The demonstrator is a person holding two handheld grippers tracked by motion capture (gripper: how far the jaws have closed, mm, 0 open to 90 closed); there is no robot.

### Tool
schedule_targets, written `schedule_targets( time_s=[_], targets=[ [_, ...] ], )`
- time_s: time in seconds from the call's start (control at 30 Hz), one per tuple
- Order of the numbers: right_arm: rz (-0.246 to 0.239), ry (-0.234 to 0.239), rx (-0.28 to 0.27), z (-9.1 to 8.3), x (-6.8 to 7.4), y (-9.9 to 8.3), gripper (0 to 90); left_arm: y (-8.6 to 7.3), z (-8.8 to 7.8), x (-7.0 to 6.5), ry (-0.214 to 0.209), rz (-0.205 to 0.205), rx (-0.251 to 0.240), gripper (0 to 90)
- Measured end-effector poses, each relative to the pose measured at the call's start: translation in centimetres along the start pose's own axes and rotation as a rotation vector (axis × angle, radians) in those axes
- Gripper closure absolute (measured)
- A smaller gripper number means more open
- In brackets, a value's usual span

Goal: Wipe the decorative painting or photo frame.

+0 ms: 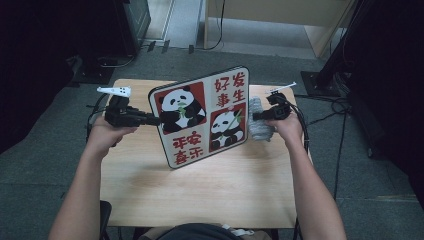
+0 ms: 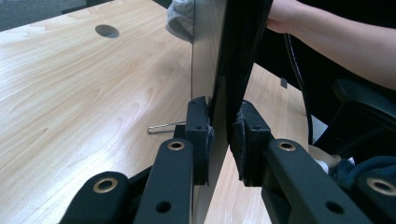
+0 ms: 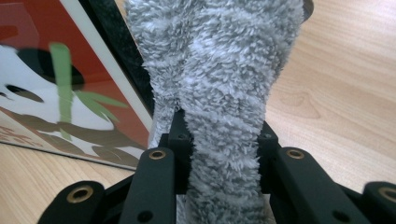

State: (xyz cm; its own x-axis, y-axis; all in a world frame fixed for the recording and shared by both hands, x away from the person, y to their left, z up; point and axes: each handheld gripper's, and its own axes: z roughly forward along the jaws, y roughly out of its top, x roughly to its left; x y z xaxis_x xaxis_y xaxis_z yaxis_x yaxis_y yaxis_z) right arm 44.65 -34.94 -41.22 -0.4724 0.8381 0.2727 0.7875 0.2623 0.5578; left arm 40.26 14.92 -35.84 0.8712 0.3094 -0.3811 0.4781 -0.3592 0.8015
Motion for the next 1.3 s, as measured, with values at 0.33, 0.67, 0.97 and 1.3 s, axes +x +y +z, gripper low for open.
schedule_targets(
  time_s=[0.33, 0.67, 0.97, 1.3],
  targets=[
    [0.021, -0.009, -0.014, 1.2, -0.3, -1.7, 69.8, 0.0, 0.0, 0.0, -0.001, 0.001, 0.002, 78.1],
    [0.027, -0.015, -0.028, 1.8, -0.6, -2.8, 69.7, 0.0, 0.1, 0.0, -0.002, 0.0, 0.003, 78.0],
    [0.023, -0.035, -0.038, 1.2, -0.8, -2.8, 69.4, 0.0, 0.1, 0.0, 0.001, 0.003, 0.004, 78.0],
    [0.036, -0.071, -0.079, -0.4, -1.8, -3.0, 69.0, 0.0, 0.1, 0.0, 0.002, 0.002, 0.006, 78.1]
  ],
)
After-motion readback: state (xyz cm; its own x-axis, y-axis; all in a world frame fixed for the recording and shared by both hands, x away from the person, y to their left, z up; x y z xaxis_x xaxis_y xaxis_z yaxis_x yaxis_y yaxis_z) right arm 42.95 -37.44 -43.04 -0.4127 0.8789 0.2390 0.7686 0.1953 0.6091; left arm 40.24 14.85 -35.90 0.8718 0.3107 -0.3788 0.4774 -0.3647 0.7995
